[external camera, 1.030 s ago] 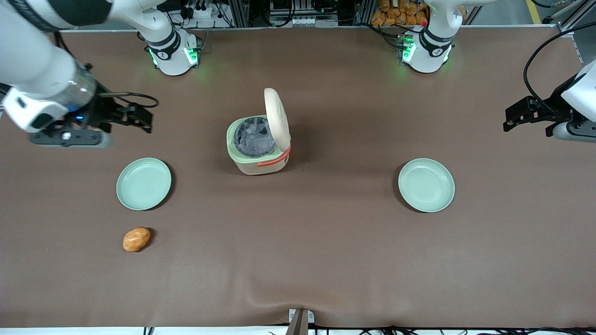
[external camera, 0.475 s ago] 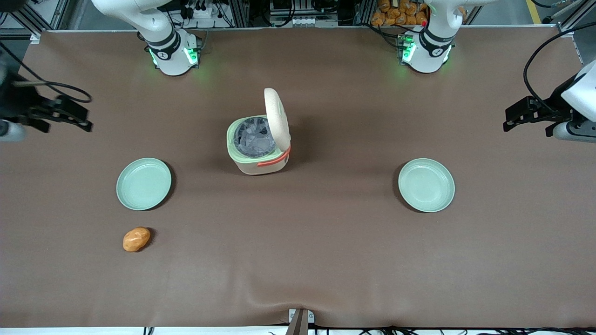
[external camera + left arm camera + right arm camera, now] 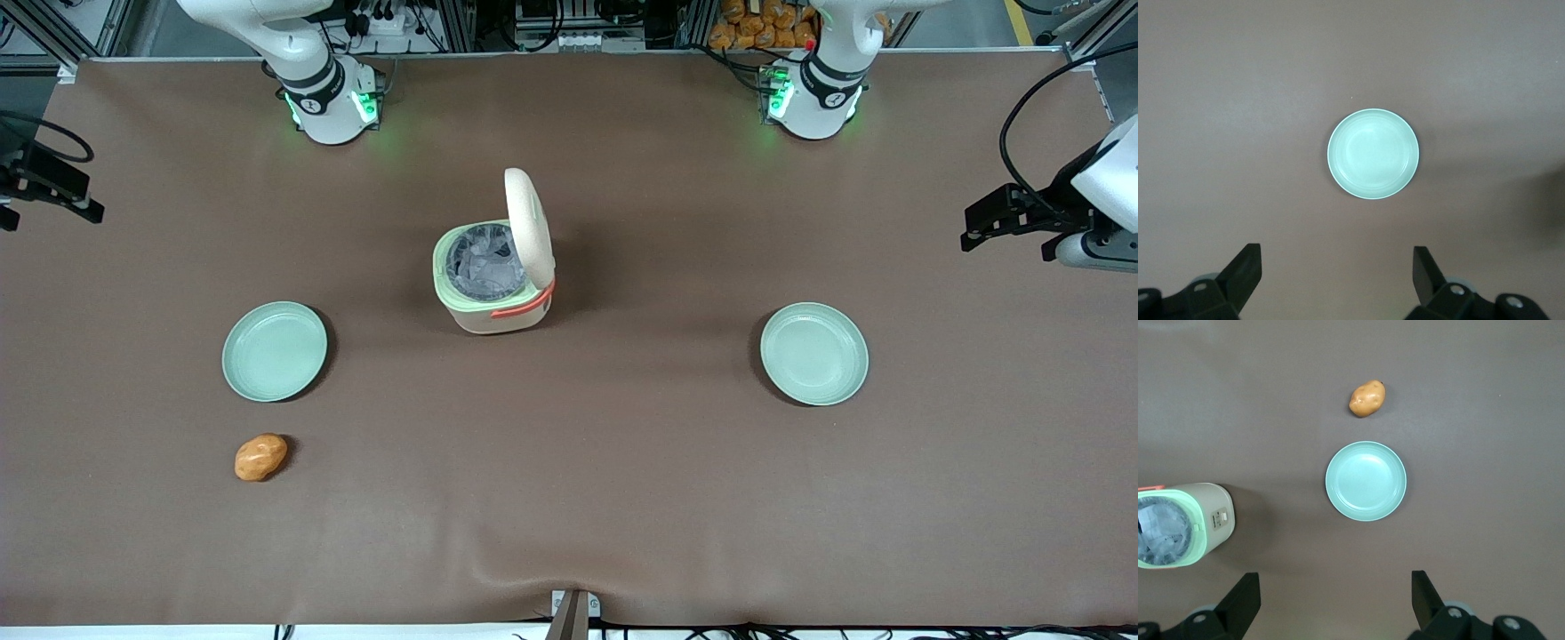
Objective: Press rice cooker button with right arm
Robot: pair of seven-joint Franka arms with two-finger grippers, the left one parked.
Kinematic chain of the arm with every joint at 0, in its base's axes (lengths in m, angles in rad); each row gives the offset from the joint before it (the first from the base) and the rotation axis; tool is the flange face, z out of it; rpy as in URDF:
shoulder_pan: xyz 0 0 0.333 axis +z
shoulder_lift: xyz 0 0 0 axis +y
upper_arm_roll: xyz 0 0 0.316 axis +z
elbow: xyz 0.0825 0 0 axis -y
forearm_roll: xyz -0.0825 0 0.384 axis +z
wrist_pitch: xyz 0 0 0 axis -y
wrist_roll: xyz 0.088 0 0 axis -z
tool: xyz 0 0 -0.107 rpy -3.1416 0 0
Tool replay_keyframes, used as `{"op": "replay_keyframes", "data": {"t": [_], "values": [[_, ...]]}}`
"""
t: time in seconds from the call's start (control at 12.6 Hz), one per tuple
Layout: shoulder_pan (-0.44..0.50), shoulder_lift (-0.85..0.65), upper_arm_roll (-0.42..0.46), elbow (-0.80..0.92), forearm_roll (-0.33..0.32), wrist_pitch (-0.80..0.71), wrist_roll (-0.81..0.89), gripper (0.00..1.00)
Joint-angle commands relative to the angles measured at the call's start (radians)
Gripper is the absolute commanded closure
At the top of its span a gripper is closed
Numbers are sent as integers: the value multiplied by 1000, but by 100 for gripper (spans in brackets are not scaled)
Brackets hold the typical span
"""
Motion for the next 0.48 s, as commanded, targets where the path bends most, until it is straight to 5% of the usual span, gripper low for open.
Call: {"op": "replay_keyframes", "data": {"t": [0.0,0.4], "values": [[-85,-79,95,-114,-33,54,-13,0],[-122,-149,118,-245,-20,123,-63,0]]}}
